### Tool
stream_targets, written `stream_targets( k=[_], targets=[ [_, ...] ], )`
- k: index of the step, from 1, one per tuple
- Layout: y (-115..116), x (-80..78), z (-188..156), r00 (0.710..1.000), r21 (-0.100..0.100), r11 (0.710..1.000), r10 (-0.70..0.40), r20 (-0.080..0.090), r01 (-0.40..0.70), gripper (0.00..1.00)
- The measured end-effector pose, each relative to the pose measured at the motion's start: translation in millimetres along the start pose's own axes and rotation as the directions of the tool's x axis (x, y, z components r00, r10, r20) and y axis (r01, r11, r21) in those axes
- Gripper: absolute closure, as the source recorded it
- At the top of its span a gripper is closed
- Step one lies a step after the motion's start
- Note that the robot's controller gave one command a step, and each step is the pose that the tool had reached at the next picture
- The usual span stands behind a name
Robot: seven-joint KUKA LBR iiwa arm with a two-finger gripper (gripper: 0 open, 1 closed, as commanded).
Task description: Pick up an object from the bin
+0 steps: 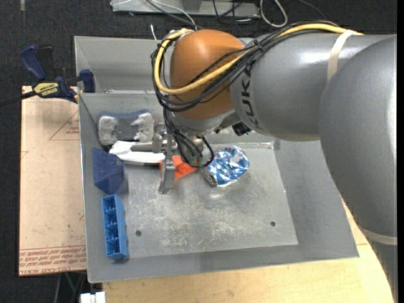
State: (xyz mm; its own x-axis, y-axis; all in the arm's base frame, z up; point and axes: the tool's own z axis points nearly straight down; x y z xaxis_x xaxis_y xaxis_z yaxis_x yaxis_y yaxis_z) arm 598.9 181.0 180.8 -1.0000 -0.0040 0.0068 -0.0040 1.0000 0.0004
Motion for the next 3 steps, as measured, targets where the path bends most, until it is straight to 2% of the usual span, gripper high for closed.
stream_targets(
  k=[1,2,3],
  targets=[
    [-1.1,-2.0,-5.1,1.000,-0.001,1.000,0.004,0.008,-0.004,0.00],
    [-67.4,-36.0,108.8,0.999,-0.003,1.000,-0.031,0.015,0.031,0.00],
    [-72.7,-25.3,107.3,0.999,-0.013,0.999,0.039,0.028,-0.039,0.00]
  ],
)
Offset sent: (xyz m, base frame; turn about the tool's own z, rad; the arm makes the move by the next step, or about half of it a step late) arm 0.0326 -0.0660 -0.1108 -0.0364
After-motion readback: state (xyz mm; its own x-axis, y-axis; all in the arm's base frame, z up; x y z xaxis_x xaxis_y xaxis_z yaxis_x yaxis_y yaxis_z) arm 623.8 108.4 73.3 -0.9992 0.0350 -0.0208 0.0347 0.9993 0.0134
